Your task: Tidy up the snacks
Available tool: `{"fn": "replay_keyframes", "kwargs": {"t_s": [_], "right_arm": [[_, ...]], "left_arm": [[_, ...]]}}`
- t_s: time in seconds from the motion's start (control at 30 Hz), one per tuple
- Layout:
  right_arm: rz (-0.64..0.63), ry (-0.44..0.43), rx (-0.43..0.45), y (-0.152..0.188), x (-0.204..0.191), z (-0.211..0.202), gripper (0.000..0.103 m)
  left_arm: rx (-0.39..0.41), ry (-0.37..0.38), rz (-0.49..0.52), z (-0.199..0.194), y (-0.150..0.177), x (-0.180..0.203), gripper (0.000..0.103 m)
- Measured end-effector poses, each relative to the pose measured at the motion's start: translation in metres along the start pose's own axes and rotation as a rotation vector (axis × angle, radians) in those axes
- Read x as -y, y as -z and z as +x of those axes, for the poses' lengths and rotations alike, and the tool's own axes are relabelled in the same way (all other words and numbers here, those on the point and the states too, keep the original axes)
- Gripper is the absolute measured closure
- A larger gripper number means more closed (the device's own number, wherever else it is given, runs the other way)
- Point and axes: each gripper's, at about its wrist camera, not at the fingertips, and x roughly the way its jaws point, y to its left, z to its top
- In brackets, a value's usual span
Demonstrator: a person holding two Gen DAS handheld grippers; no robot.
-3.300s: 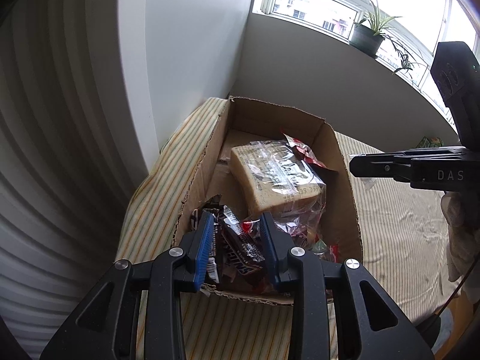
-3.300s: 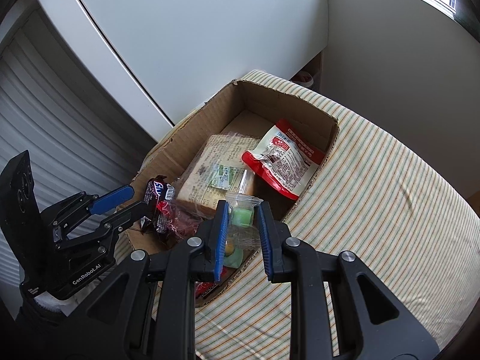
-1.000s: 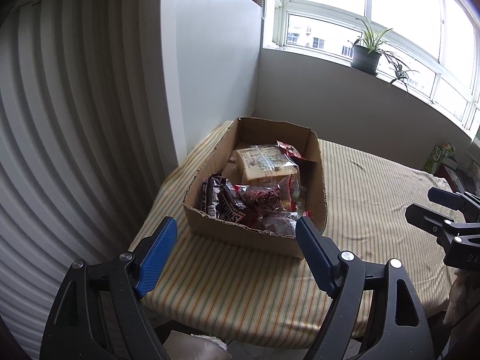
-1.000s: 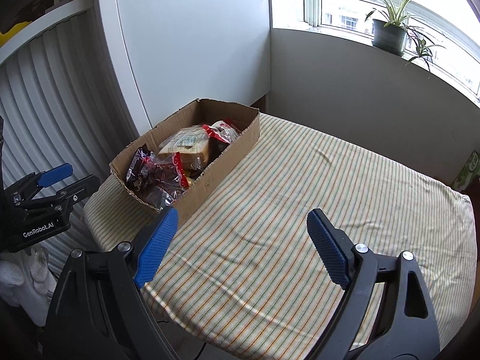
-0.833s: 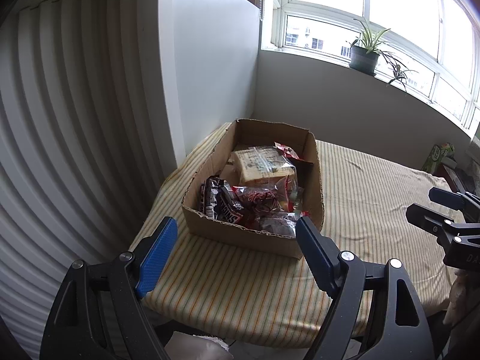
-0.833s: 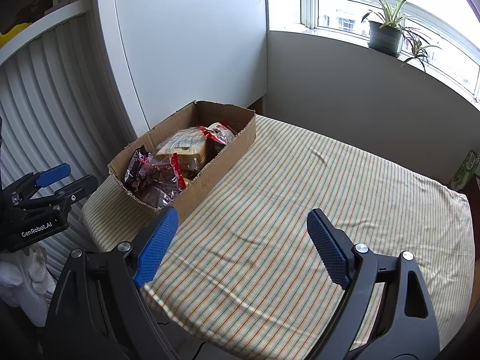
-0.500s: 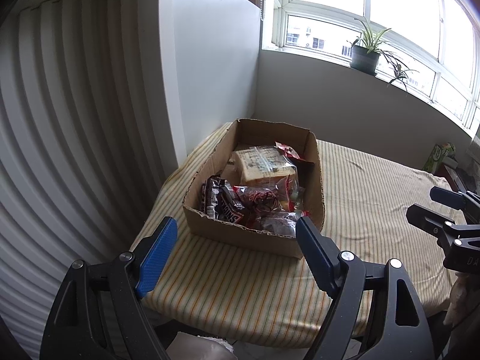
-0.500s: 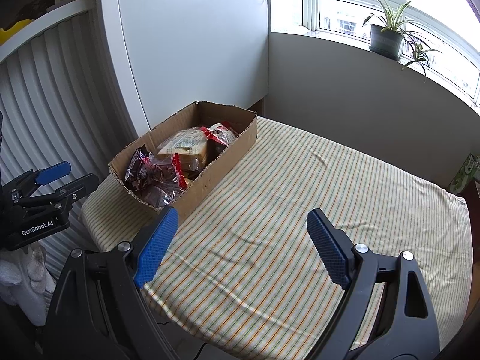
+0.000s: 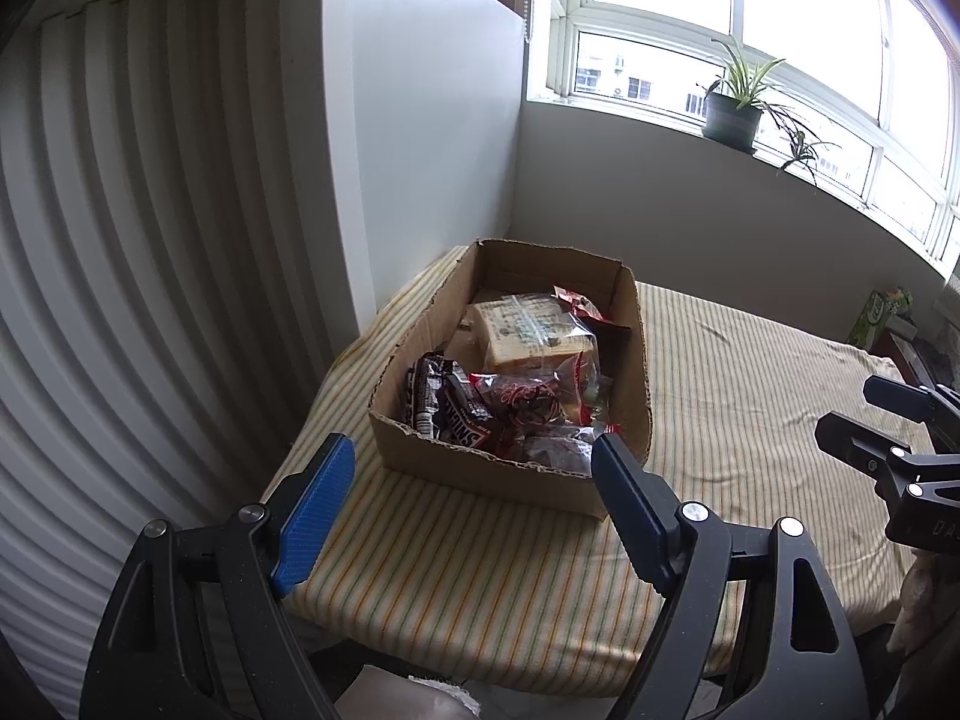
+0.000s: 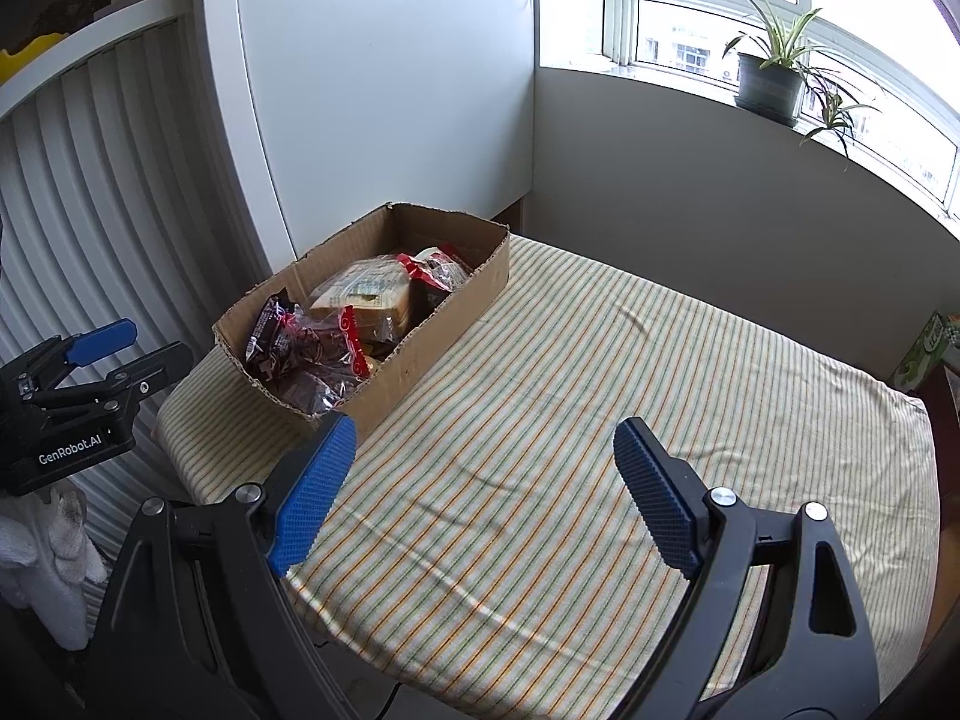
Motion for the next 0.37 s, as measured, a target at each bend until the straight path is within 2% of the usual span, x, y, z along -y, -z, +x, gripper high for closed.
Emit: {"fn": "replay_keyframes", "kwargs": {"t_s": [0.37], "right_arm": [[0.011, 0.002, -0.010, 0.0051, 0.0083, 0.0021, 0.013]], "left_arm": [[-0.002, 0.005, 0.004, 0.0018, 0.0007, 0.0031, 0.022]]}}
